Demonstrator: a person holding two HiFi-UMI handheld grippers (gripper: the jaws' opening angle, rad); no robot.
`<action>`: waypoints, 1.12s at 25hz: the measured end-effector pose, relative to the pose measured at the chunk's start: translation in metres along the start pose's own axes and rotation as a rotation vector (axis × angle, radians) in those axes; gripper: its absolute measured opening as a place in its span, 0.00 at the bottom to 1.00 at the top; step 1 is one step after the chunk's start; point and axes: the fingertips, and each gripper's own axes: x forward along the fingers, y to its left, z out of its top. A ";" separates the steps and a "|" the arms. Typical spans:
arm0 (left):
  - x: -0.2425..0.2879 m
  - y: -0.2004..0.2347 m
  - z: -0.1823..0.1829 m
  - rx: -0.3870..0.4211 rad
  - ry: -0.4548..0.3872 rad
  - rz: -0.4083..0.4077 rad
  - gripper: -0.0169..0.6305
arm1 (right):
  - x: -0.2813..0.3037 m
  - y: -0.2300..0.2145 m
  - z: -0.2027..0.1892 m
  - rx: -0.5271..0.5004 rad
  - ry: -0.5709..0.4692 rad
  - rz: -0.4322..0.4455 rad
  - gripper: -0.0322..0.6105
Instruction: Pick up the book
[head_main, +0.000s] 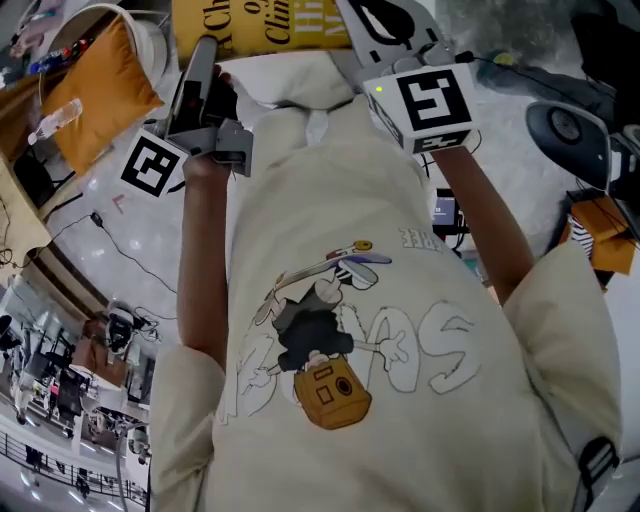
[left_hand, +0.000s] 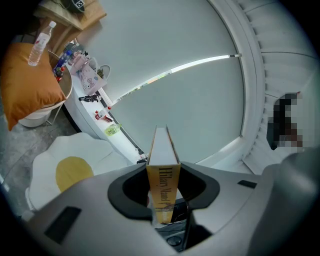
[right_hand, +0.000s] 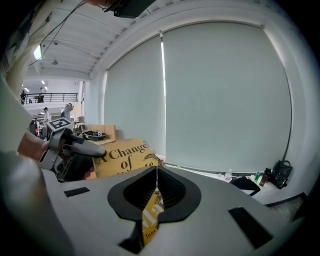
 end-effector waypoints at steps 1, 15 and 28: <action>0.000 -0.003 0.001 0.002 -0.001 -0.002 0.25 | -0.001 0.001 0.005 -0.005 -0.005 0.009 0.09; -0.013 -0.011 0.007 -0.040 -0.054 0.023 0.25 | 0.006 -0.005 0.014 0.046 -0.020 0.065 0.09; -0.007 -0.030 0.007 -0.060 -0.064 -0.020 0.25 | 0.020 -0.015 0.047 0.025 -0.048 0.169 0.09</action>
